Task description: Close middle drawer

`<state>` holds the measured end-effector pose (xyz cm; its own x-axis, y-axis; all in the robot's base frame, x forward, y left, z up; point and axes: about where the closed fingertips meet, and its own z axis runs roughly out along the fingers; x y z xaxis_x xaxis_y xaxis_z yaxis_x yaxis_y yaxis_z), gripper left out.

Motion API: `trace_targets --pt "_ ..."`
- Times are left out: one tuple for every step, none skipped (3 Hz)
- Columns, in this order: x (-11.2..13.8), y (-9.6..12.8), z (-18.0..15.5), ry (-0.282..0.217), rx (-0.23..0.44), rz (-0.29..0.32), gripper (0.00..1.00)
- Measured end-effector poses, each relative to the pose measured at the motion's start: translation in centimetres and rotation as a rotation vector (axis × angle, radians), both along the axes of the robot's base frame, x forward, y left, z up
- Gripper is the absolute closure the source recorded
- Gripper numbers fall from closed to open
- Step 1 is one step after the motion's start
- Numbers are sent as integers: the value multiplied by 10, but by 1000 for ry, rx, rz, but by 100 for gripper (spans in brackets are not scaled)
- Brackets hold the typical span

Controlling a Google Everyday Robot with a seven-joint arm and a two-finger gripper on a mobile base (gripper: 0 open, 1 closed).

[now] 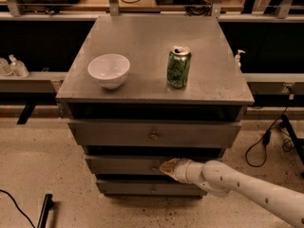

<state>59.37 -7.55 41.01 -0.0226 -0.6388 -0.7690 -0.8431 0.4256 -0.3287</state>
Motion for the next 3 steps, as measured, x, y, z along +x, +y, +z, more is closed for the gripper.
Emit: trace_targets --pt "0 0 0 0 0 0 48" --pt "-28 1 -1 -12 51 28 48" --pt "-103 13 -6 -28 172 129 71"
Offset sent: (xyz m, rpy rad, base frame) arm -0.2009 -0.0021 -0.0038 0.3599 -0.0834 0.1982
